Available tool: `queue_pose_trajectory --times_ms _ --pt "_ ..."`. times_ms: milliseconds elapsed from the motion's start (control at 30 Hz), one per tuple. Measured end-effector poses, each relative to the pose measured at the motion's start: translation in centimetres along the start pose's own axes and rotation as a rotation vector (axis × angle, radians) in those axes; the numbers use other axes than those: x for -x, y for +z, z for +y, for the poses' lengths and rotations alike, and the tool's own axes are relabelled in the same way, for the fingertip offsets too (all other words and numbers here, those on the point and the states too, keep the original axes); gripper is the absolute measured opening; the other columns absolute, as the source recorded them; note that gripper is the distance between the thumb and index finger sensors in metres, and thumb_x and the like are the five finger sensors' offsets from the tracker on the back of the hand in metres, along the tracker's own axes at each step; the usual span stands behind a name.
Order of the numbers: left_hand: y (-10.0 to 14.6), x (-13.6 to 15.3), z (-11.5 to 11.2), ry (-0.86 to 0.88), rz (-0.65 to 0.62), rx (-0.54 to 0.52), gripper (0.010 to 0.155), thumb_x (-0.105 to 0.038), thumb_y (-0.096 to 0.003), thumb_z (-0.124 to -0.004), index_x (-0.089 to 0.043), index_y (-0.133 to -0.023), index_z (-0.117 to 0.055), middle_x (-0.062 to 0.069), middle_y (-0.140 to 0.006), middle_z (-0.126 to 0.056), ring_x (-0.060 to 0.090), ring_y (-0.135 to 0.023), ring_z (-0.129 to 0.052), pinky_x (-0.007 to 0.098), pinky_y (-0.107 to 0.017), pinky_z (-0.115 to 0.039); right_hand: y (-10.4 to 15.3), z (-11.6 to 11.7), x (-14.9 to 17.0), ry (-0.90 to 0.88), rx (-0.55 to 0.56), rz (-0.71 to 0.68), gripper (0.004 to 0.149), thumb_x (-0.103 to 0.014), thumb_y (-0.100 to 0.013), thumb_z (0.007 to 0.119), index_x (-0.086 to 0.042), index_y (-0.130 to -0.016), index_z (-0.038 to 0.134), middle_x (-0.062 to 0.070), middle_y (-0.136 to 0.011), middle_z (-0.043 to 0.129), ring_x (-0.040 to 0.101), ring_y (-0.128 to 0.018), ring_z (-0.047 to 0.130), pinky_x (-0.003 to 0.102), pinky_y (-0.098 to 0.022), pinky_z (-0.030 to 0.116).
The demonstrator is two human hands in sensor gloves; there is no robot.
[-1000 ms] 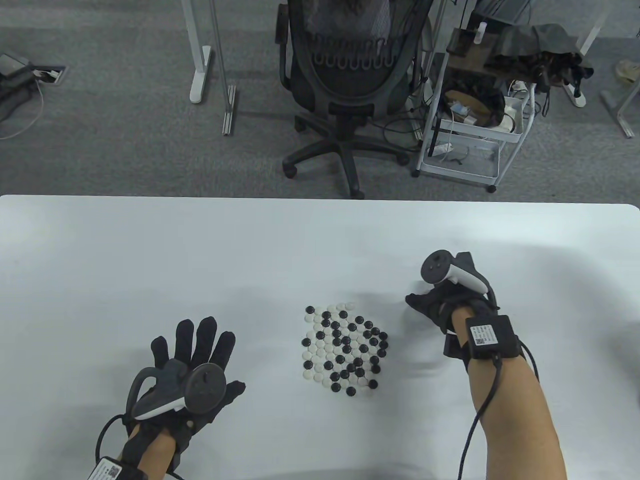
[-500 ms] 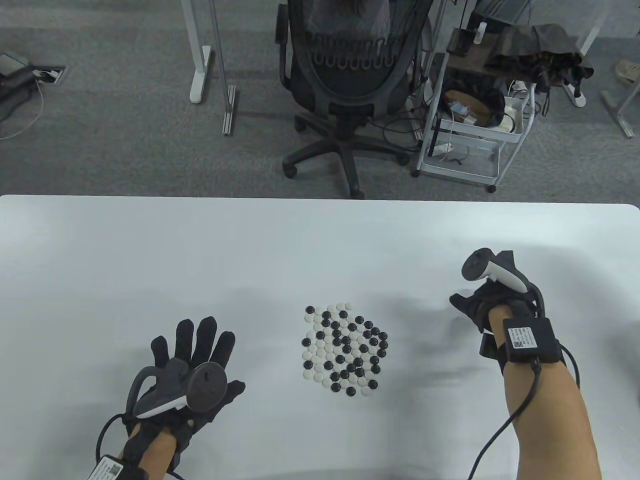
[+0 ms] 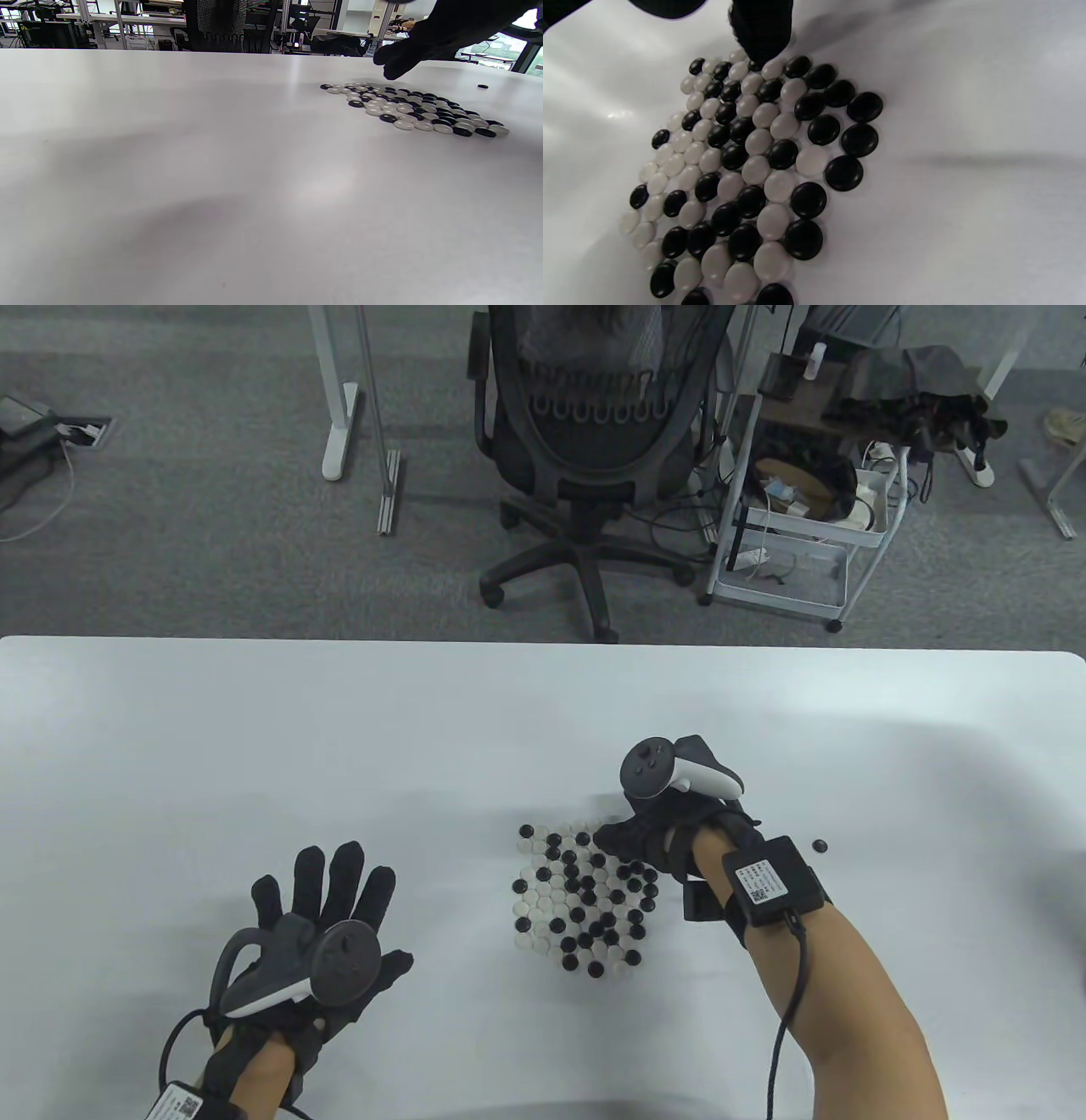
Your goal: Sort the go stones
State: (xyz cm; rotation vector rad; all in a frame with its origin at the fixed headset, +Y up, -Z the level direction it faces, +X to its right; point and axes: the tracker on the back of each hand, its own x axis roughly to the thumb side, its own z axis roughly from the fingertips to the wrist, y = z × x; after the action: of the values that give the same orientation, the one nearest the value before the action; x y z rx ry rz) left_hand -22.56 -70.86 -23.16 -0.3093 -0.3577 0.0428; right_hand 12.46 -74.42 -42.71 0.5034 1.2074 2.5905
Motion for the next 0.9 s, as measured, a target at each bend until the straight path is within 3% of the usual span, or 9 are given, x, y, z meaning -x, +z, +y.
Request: queue_pose_trajectory --times_ms 333,600,900 --pt "0.0 0.2 -0.1 0.018 0.001 0.012 0.081 -0.057 -0.0619 -0.042 -0.011 -0.119 -0.006 0.032 -0.116 0.014 0.062 -0.096 0.012 0.086 -0.056 -0.002 0.2 -0.6 3.6 -0.029 0.016 0.127 0.064 -0.055 -0.053 0.051 -0.024 -0.109 0.056 0.025 -0.112 0.002 0.056 -0.091 -0.009 0.083 -0.056 0.007" --pt "-0.1 0.1 -0.3 0.013 0.004 0.019 0.081 -0.057 -0.0619 -0.042 -0.011 -0.119 -0.007 0.032 -0.116 0.014 0.062 -0.096 0.012 0.086 -0.056 -0.002 3.0 -2.7 11.3 -0.121 0.102 0.399 0.065 -0.055 -0.053 0.05 -0.022 -0.109 0.058 0.026 -0.112 0.004 0.056 -0.091 -0.008 0.084 -0.056 0.007" --pt "-0.4 0.3 -0.6 0.012 0.01 0.037 0.081 -0.057 -0.062 -0.042 -0.011 -0.119 -0.007 0.032 -0.116 0.014 0.062 -0.095 0.013 0.086 -0.056 -0.002 5.9 -2.6 16.3 -0.159 0.153 0.553 0.066 -0.055 -0.053 0.05 -0.021 -0.109 0.059 0.026 -0.112 0.005 0.056 -0.09 -0.009 0.083 -0.055 0.006"
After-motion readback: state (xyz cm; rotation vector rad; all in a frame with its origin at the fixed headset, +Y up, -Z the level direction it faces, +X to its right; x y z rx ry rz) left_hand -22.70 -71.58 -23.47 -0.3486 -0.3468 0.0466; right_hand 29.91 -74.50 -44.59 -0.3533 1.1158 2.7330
